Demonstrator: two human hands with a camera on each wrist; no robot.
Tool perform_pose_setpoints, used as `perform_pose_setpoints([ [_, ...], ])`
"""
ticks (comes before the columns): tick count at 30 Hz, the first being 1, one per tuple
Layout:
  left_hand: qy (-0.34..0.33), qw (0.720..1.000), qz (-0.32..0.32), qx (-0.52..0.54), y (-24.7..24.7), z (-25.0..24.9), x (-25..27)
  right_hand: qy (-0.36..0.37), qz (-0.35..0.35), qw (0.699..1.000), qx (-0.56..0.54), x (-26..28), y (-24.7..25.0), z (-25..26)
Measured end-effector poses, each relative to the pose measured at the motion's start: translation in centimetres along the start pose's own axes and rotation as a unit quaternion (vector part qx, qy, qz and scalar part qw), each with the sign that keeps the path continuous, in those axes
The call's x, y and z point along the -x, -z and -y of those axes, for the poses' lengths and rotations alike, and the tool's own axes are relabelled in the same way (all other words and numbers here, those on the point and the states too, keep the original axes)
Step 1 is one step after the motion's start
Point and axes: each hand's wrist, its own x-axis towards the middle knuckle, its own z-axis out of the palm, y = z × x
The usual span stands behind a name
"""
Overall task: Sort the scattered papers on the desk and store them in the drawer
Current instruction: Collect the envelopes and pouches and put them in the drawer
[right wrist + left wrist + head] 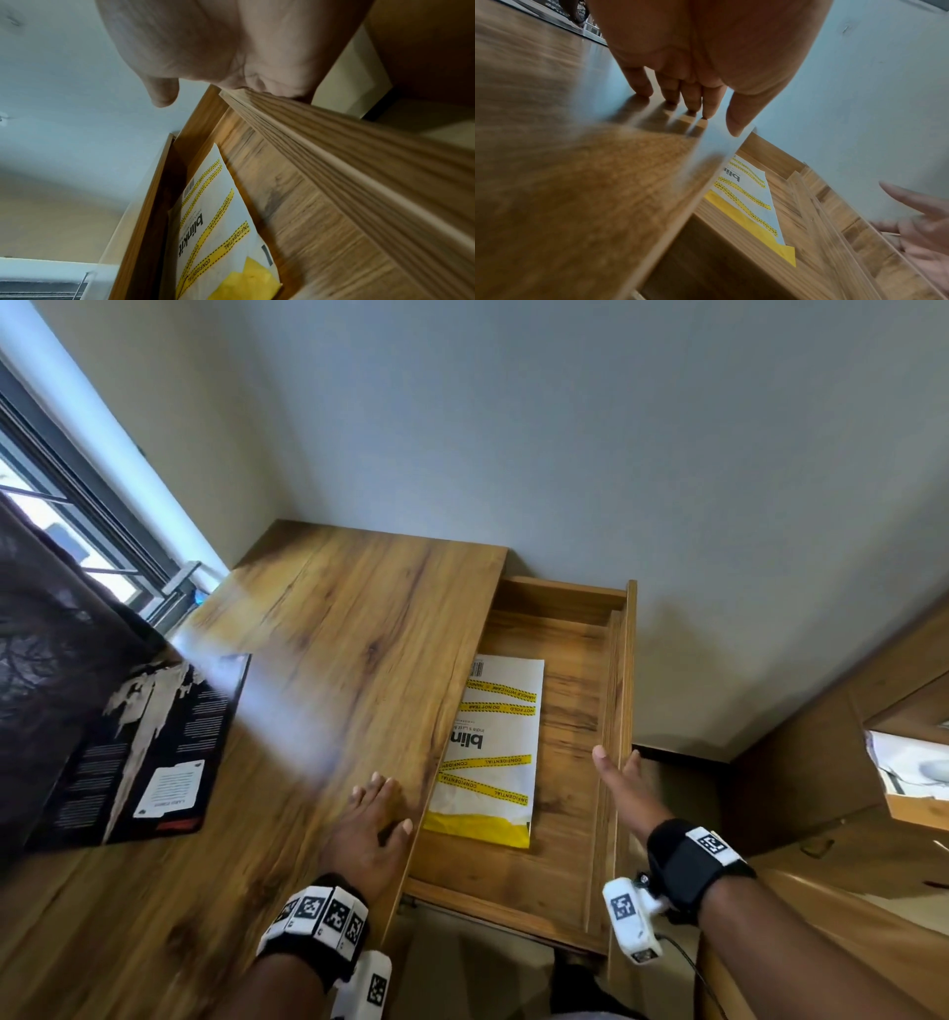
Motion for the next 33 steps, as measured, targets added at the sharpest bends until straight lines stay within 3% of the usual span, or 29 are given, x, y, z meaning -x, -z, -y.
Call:
perform_pose_setpoints([
  [7, -0.001, 1.0, 0.004, 0.025, 0.6, 0.6, 0.6, 0.012, 0.075, 0.997, 0.013, 0.1, -3.3, 1.1],
  [13, 0.003, 1.0, -0.002, 0.007, 0.9, 0.5, 1.9, 0.041, 0.14, 0.987, -0.062, 2.0, -7.7, 2.9],
  [22, -0.005, 1.0, -0.004, 0.022, 1.3, 2.2, 3.2, 0.045, 0.238, 0.967, -0.075, 3.3, -14.5, 5.0],
  [33, -0.014, 0.999, -0.007, 0.046, 1.7, 3.6, 4.0, 0.059, 0.208, 0.976, -0.019, 2.3, -14.0, 6.0],
])
